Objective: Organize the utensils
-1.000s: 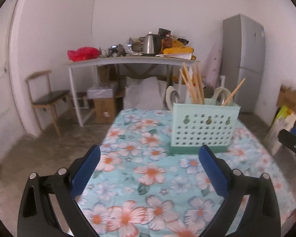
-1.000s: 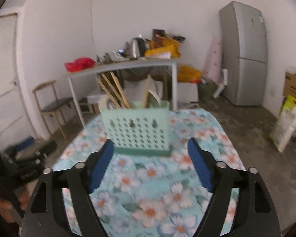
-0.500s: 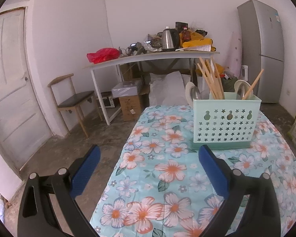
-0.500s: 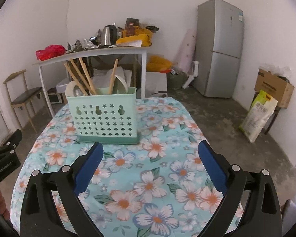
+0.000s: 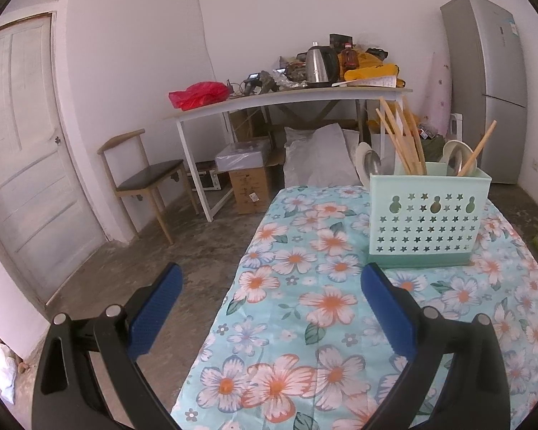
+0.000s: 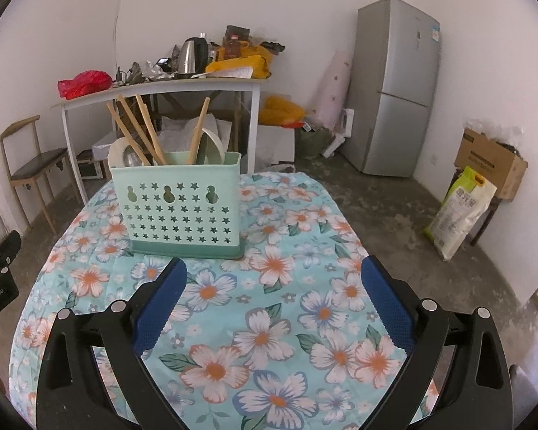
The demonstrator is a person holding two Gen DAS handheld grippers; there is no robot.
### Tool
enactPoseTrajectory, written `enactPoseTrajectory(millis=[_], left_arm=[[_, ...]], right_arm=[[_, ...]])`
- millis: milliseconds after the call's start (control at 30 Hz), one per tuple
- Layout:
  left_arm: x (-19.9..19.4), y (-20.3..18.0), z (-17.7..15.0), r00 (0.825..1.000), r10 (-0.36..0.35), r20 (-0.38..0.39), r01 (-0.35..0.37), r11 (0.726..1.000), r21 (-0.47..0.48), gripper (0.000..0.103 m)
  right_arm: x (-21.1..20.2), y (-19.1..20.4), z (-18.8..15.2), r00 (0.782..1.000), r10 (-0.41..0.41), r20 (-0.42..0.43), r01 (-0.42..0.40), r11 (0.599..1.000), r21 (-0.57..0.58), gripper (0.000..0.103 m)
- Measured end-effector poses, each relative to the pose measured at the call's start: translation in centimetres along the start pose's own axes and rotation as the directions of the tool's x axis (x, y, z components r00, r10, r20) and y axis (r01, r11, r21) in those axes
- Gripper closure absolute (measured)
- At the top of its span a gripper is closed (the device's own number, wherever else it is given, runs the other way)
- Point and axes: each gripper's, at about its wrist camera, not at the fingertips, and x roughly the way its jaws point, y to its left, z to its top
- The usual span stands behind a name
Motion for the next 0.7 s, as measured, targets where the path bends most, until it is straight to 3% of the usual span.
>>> enactPoseTrajectory(millis=[700], left_arm=[[0.05,0.86,-0.07,1.000,0.012,-0.002,-0.012,1.000,-0.010,0.006]], right_arm=[[0.00,0.22,0.01,1.000,-0.001,-0.002,0.001,1.000,-0.003,0.009]])
